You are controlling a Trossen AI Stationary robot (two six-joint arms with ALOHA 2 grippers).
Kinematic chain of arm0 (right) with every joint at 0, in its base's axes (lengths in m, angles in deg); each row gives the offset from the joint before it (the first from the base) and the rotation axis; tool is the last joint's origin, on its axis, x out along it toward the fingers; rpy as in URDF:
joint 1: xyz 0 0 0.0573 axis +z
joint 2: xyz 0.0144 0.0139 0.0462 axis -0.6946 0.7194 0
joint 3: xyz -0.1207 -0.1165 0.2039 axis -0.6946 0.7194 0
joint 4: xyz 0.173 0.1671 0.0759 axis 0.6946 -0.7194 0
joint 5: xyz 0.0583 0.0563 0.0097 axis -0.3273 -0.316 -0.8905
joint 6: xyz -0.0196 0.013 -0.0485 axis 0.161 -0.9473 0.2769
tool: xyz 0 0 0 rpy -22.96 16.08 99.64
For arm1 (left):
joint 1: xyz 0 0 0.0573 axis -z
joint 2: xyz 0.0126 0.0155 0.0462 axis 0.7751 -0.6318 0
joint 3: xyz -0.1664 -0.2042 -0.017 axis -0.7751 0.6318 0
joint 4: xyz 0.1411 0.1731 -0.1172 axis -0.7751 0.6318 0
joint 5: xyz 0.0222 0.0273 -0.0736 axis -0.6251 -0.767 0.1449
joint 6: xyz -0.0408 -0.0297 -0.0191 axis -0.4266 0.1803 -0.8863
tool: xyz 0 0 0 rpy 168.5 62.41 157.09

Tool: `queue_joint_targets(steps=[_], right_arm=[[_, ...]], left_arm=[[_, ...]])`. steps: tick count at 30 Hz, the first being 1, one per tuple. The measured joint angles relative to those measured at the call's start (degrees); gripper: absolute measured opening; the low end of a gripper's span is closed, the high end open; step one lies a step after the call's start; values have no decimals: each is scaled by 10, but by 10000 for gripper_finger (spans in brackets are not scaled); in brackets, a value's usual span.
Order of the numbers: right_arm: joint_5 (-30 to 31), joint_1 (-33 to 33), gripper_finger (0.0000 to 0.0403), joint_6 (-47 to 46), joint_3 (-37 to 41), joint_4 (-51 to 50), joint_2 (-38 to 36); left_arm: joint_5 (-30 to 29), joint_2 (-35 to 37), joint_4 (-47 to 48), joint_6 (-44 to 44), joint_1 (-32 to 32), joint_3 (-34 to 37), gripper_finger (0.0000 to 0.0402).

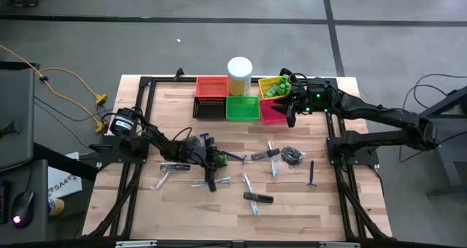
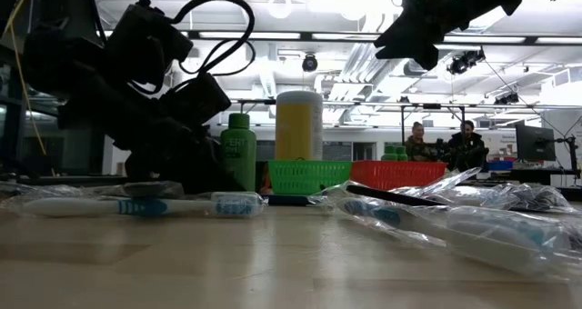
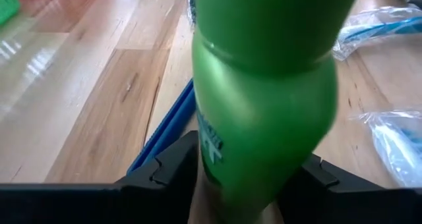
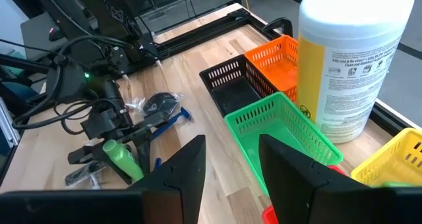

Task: Pick & Place Travel size toiletries
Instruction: Put the green shampoo into the yellow bin

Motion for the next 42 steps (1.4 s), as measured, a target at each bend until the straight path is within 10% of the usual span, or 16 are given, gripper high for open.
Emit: queue_joint_targets(steps=[7, 15, 33, 42], right_arm=[[0, 0, 135, 2, 0, -3, 0], [-1, 11, 135, 10, 0, -10, 1], [-78, 41, 199, 12, 0, 171, 92], [-93, 67, 240, 122, 0, 289, 180]], left_arm=[[-2, 0, 1, 0, 0, 0, 85], [-7, 44, 28, 17, -2, -5, 84], [50, 192, 460, 183, -124, -200, 84], [78, 192, 506, 214, -197, -279, 84]])
